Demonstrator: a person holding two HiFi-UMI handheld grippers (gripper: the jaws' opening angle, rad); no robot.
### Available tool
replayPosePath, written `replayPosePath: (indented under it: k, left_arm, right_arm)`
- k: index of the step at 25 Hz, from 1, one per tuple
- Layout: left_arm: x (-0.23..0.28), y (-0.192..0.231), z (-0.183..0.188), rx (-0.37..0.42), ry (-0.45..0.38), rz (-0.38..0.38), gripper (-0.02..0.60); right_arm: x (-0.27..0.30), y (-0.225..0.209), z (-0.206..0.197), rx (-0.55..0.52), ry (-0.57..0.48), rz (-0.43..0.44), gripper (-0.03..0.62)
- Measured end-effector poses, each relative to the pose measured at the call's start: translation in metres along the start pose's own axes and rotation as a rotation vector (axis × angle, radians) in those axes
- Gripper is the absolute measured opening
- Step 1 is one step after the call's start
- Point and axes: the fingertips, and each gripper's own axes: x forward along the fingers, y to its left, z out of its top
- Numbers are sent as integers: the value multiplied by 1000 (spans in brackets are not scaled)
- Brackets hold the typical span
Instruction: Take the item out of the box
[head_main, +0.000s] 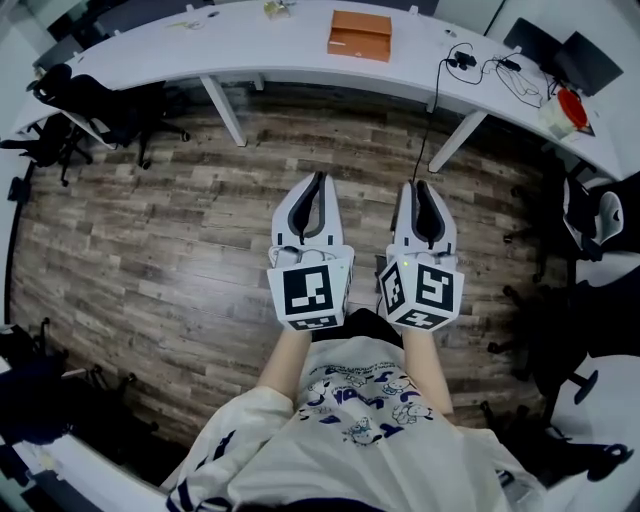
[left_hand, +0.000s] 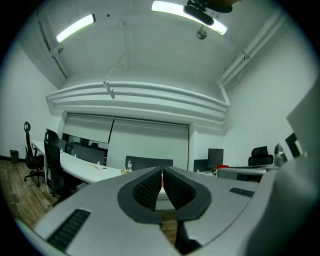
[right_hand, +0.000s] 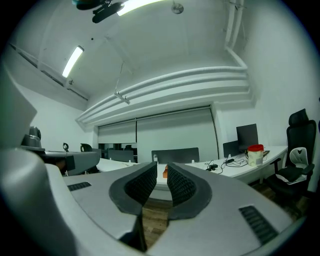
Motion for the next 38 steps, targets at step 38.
replayPosePath:
  k: [38]
  left_arm:
    - [256,29,-4,2,29,109,23]
  right_arm:
    - [267,-73,11,46,58,118,63]
